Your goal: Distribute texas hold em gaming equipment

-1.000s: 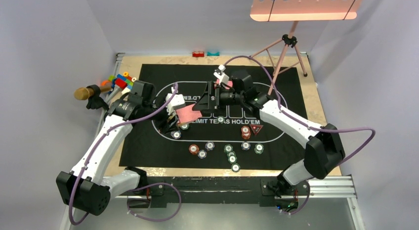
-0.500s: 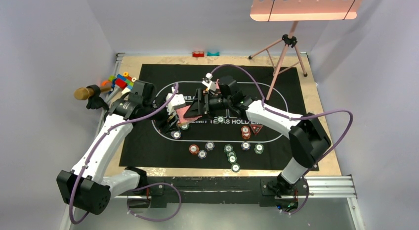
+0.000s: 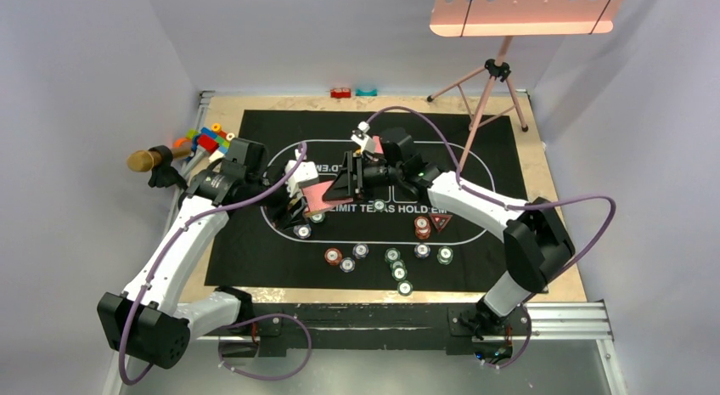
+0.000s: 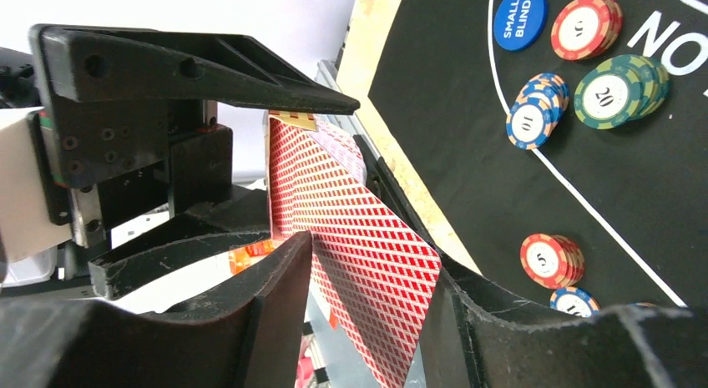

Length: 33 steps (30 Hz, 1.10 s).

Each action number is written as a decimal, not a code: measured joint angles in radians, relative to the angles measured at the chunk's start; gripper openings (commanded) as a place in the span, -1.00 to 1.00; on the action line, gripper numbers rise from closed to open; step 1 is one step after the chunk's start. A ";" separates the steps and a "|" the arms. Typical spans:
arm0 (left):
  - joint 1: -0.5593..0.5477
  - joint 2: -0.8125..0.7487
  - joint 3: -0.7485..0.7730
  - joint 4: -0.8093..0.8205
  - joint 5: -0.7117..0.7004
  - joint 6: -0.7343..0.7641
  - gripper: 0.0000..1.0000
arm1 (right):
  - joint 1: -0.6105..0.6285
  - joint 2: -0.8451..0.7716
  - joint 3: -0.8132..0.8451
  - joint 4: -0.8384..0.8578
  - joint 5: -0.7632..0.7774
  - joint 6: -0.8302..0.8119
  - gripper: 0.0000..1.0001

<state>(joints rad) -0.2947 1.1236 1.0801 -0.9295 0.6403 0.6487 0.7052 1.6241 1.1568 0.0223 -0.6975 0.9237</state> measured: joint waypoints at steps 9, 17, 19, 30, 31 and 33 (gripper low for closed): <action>0.000 0.000 0.000 0.000 0.000 0.000 -1.00 | -0.039 -0.056 -0.003 -0.016 0.007 -0.011 -0.37; 0.000 0.000 0.000 0.000 0.000 0.000 -1.00 | -0.067 -0.077 -0.021 -0.028 0.007 -0.024 -0.68; 0.000 0.000 0.000 0.000 0.000 0.000 -1.00 | -0.078 -0.082 -0.024 -0.040 0.007 -0.029 -0.82; 0.000 0.000 0.000 0.000 0.000 0.000 -1.00 | -0.185 -0.203 -0.071 -0.098 0.006 -0.054 -0.99; 0.000 0.000 0.000 0.000 0.000 0.000 -1.00 | -0.196 -0.214 -0.075 -0.104 0.006 -0.058 -1.00; 0.000 0.000 0.000 0.000 0.001 0.000 -1.00 | -0.222 -0.238 -0.089 -0.117 0.003 -0.068 -1.00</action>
<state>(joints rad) -0.2947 1.1236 1.0801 -0.9295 0.6411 0.6487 0.4831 1.3861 1.0683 -0.0948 -0.6941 0.8558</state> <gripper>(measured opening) 0.701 0.010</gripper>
